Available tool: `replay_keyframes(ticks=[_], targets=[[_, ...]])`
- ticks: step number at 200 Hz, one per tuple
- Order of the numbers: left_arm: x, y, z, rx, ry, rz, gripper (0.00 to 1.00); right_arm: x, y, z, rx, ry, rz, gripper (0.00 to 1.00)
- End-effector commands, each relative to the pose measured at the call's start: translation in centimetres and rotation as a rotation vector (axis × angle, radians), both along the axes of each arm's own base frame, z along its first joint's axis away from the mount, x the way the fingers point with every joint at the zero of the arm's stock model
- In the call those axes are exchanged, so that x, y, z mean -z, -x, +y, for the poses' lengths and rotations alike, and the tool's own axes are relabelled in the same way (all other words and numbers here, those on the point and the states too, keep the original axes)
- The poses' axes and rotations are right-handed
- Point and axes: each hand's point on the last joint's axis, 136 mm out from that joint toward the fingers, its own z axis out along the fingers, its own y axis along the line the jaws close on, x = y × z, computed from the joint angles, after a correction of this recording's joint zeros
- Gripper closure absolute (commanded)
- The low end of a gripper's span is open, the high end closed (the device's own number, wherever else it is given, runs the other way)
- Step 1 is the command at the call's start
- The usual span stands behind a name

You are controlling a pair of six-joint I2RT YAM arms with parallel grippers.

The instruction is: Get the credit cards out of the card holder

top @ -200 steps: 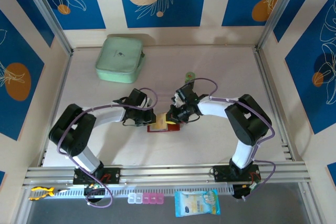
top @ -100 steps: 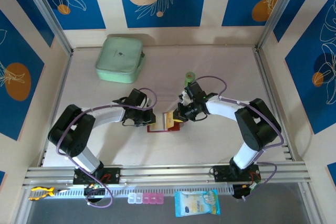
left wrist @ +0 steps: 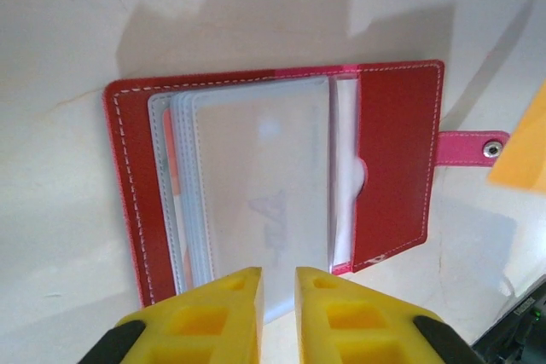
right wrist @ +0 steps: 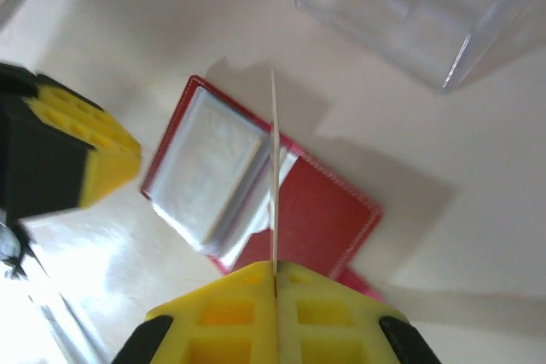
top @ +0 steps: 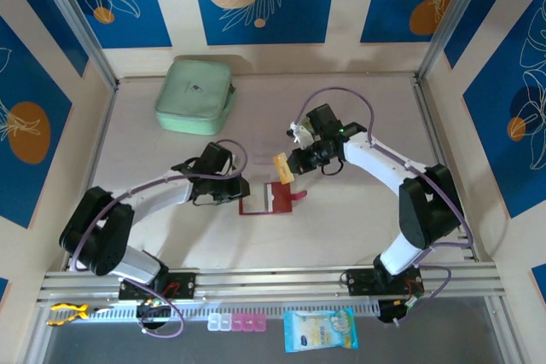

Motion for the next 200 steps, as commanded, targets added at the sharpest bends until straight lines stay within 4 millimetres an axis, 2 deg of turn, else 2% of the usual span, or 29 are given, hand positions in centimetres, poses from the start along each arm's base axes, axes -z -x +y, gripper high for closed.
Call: replay_keyframes(ticks=[1,51,80,121,151,200], targets=[[-0.1,0.0,1.5,-0.056,-0.035,-0.004,0.81,0.1,0.6,-0.8,-0.284,0.102,-0.136,1.00],[-0.8,-0.8,2.6,-0.090,-0.040,-0.015,0.81,-0.5,-2.6,-0.9,-0.500,0.248,-0.272,1.00],[-0.9,-0.9,3.3,-0.104,-0.044,-0.012,0.81,-1.5,-4.9,0.3,-0.546,0.258,-0.323,1.00],[-1.5,-0.7,4.2,-0.121,-0.049,-0.019,0.81,-1.5,-7.3,1.8,-0.598,0.284,-0.361,1.00],[-1.6,-0.4,4.8,-0.137,-0.051,-0.019,0.81,-1.1,-8.6,2.5,-0.625,0.288,-0.359,1.00],[-1.7,0.2,5.8,-0.157,-0.064,-0.026,0.81,0.6,-9.2,3.3,-0.692,0.296,-0.334,1.00]])
